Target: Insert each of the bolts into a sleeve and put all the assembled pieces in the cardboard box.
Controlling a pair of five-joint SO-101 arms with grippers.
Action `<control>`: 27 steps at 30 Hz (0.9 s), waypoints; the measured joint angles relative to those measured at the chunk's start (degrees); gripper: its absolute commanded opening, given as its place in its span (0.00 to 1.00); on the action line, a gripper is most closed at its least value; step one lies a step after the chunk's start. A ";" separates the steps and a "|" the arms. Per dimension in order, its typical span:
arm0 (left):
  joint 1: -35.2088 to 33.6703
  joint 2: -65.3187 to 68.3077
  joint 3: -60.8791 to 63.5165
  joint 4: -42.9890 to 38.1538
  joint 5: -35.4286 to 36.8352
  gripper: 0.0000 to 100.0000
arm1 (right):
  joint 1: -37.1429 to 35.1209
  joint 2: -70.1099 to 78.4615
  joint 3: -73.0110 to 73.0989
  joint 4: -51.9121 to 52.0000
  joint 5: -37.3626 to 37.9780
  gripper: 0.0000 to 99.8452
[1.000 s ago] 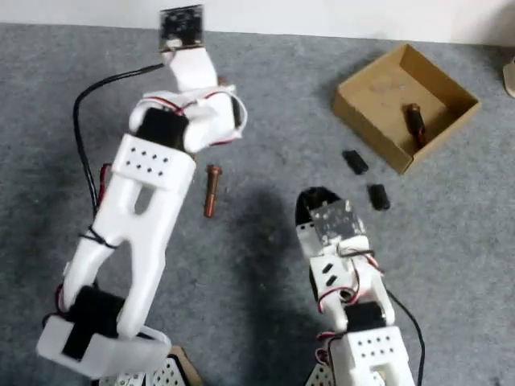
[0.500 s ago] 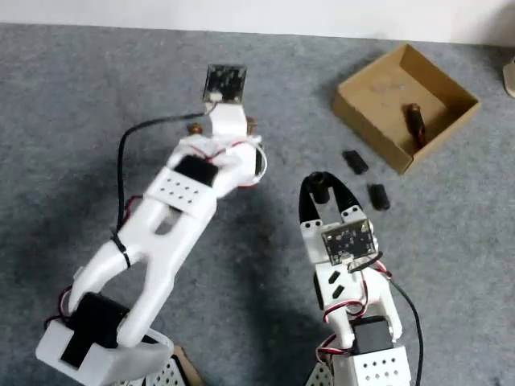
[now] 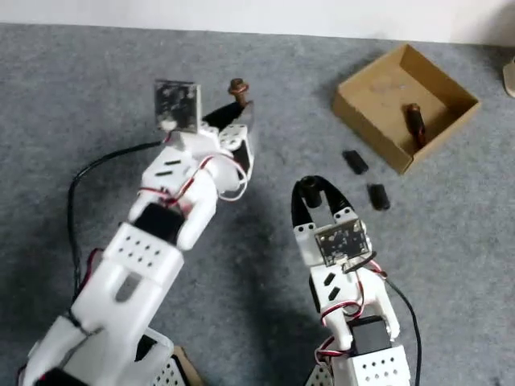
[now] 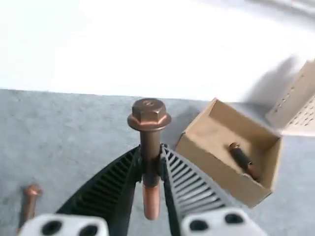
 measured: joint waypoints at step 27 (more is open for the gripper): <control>8.00 -7.30 23.47 -20.57 1.14 0.00 | -7.30 0.00 0.00 0.00 0.00 0.00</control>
